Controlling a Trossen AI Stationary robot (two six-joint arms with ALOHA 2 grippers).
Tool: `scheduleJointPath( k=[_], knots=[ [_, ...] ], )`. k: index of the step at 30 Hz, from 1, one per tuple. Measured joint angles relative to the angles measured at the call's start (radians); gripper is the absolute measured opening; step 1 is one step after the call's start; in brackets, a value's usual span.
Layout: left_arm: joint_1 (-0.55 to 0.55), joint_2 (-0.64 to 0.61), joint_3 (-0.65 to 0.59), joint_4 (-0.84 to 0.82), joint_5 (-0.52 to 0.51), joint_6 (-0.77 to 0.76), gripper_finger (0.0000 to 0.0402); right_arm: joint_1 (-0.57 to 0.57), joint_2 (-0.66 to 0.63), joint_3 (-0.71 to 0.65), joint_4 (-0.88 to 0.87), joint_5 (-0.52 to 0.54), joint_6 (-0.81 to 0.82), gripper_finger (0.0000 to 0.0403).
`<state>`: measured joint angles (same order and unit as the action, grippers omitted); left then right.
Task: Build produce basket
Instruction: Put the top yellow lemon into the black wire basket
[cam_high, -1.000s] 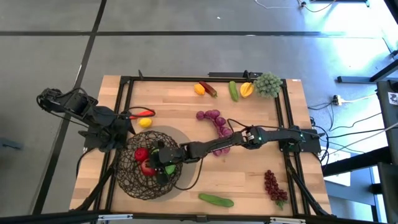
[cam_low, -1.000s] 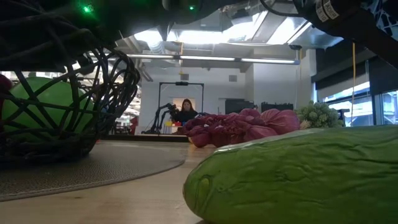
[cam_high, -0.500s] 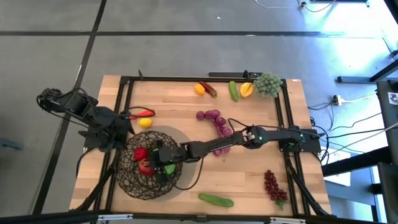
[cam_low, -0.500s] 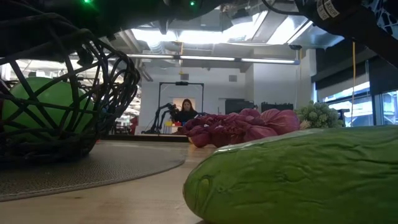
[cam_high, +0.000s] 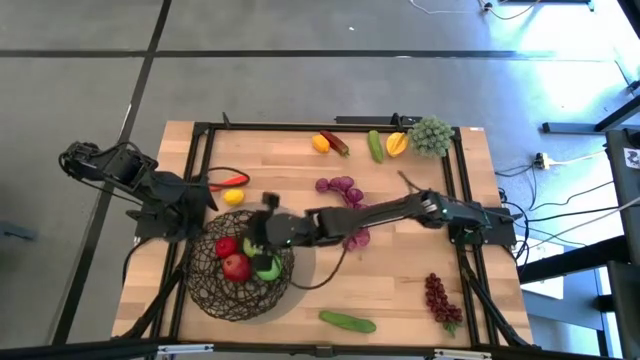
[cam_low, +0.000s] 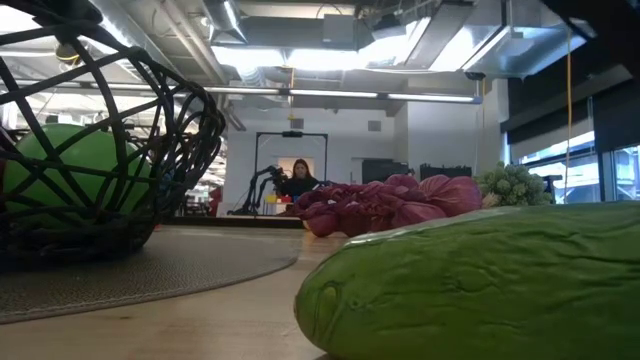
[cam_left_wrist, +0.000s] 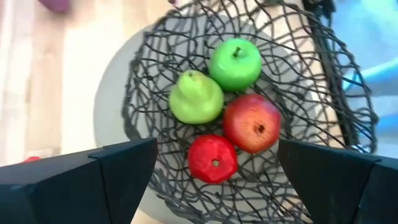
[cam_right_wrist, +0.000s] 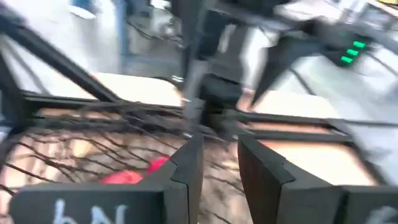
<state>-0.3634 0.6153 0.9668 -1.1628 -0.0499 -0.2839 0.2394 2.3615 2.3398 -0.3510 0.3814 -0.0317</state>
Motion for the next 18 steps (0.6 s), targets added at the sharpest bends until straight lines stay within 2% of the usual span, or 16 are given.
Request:
scheduleJointPath(
  k=[3, 6, 13, 18],
  knots=[
    [0.000, 0.000, 0.000, 0.009, -0.054, -0.022, 0.0324, 0.005, -0.088, 0.000, -0.104, 0.082, 0.035, 0.0094],
    [0.000, 0.000, 0.000, 0.023, -0.108, -0.029, 0.0324, 0.007, -0.176, 0.001, -0.216, 0.143, 0.138, 0.0094],
    [0.000, -0.001, 0.000, 0.159, -0.156, -0.023, 0.0324, -0.024, -0.310, 0.000, -0.527, 0.182, 0.429, 0.0094],
    [0.000, 0.010, 0.000, 0.222, -0.242, -0.023, 0.0324, -0.072, -0.344, 0.002, -0.762, 0.163, 0.591, 0.0094]
  ],
)
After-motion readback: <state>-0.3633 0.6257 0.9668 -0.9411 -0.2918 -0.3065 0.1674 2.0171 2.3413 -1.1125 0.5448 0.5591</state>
